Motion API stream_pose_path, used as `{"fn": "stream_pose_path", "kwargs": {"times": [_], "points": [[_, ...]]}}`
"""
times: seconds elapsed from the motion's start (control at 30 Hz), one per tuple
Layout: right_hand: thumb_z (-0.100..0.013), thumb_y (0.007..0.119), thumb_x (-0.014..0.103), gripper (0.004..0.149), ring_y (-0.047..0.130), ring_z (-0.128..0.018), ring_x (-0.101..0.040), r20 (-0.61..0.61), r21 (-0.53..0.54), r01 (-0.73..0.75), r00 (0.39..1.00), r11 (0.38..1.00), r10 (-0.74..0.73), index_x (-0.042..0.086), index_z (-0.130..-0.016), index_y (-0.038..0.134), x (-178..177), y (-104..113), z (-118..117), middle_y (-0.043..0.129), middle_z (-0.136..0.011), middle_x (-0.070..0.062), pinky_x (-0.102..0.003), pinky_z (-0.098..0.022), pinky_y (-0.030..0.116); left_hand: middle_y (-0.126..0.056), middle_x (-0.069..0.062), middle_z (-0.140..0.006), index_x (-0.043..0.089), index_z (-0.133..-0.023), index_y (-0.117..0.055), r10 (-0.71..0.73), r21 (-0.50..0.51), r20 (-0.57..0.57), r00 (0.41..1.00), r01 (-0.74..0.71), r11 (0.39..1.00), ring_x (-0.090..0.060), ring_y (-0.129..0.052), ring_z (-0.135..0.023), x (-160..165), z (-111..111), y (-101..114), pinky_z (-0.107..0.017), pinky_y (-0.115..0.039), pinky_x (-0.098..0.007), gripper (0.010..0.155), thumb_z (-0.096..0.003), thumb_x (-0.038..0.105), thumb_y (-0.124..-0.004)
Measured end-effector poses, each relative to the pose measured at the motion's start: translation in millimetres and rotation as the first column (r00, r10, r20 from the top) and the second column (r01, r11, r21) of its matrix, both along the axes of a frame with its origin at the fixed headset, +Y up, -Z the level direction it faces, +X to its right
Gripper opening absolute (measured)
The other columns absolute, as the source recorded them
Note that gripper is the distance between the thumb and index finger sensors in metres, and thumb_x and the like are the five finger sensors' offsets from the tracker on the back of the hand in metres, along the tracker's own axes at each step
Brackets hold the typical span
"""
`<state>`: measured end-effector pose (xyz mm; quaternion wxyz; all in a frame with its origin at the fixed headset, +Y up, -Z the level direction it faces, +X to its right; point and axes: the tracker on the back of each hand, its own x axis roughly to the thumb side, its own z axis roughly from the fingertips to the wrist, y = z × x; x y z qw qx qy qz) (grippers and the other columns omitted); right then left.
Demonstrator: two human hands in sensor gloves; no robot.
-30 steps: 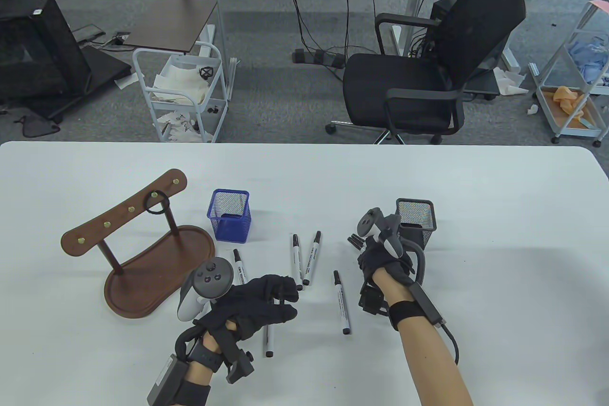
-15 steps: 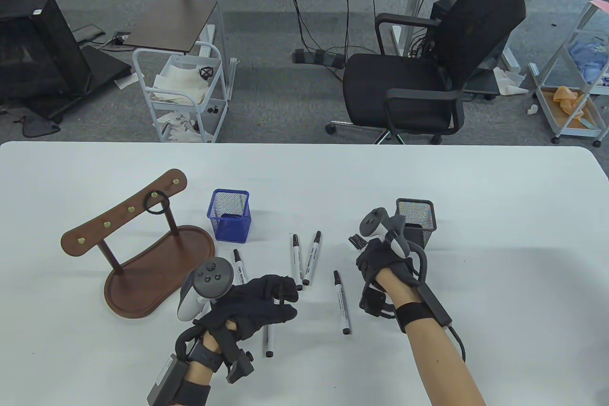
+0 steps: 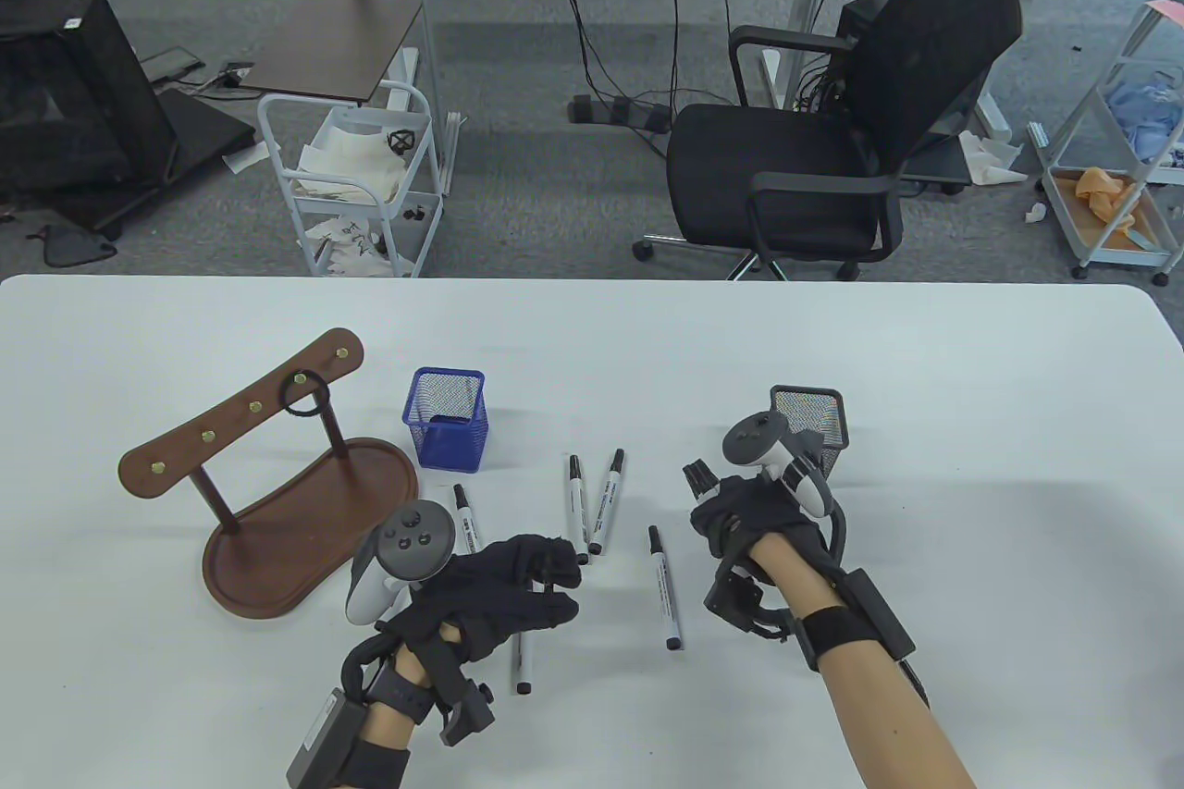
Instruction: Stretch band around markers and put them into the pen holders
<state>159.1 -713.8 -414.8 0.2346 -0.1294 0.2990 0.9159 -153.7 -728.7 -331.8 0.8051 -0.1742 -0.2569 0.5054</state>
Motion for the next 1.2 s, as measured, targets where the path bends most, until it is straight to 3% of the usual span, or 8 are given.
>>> {"fn": "stream_pose_path", "kwargs": {"times": [0.37, 0.63, 0.77, 1.03, 1.2], "points": [[-0.052, 0.081, 0.039, 0.045, 0.103, -0.067, -0.030, 0.043, -0.009, 0.069, 0.997, 0.998, -0.069, 0.015, -0.088, 0.066, -2.7, -2.3, 21.1, 0.091, -0.086, -0.010, -0.050, -0.052, 0.088, -0.085, -0.010, -0.105, 0.013, -0.105, -0.065, -0.001, 0.002, 0.005, 1.000, 0.001, 1.000, -0.047, -0.068, -0.105, 0.9, 0.4, -0.3, -0.075, -0.054, -0.070, 0.068, -0.0508, 0.042, -0.092], [-0.055, 0.077, 0.032, 0.051, 0.090, -0.071, -0.026, 0.031, -0.066, 0.143, 0.989, 0.987, -0.141, 0.018, -0.095, 0.048, -16.5, -7.4, 33.4, 0.075, -0.092, -0.006, -0.055, -0.059, 0.080, -0.085, -0.010, -0.105, 0.013, -0.105, -0.065, 0.004, 0.003, 0.004, 1.000, -0.004, 1.000, -0.046, -0.067, -0.105, 0.5, 0.6, -0.2, -0.075, -0.054, -0.070, 0.068, -0.0508, 0.043, -0.092], [-0.054, 0.082, 0.033, 0.057, 0.089, -0.070, -0.026, 0.023, -0.118, 0.170, 0.985, 0.978, -0.169, 0.018, -0.099, 0.048, -24.2, -14.9, 38.8, 0.073, -0.092, -0.005, -0.054, -0.058, 0.080, -0.085, -0.010, -0.105, 0.013, -0.105, -0.065, 0.008, 0.006, 0.005, 1.000, -0.008, 1.000, -0.046, -0.068, -0.104, 0.0, 0.7, 0.2, -0.075, -0.054, -0.070, 0.068, -0.0509, 0.042, -0.092], [-0.052, 0.083, 0.037, 0.062, 0.091, -0.067, -0.023, 0.009, -0.060, 0.007, 1.000, 0.998, -0.006, 0.016, -0.101, 0.050, -40.7, -24.6, 46.2, 0.073, -0.092, -0.005, -0.050, -0.055, 0.083, -0.084, -0.010, -0.105, 0.013, -0.105, -0.065, 0.009, 0.007, 0.009, 1.000, -0.009, 1.000, -0.046, -0.068, -0.105, 0.0, 0.9, 0.2, -0.075, -0.054, -0.070, 0.068, -0.0508, 0.043, -0.092], [-0.051, 0.085, 0.038, 0.057, 0.091, -0.064, -0.023, -0.001, -0.018, -0.089, 0.996, 0.996, 0.089, 0.018, -0.098, 0.059, -48.4, -27.5, 47.9, 0.074, -0.091, -0.005, -0.049, -0.053, 0.083, -0.085, -0.010, -0.105, 0.013, -0.105, -0.065, 0.012, 0.008, 0.007, 1.000, -0.012, 1.000, -0.046, -0.068, -0.105, -0.1, 0.9, 0.4, -0.075, -0.054, -0.070, 0.068, -0.0509, 0.043, -0.092]]}}
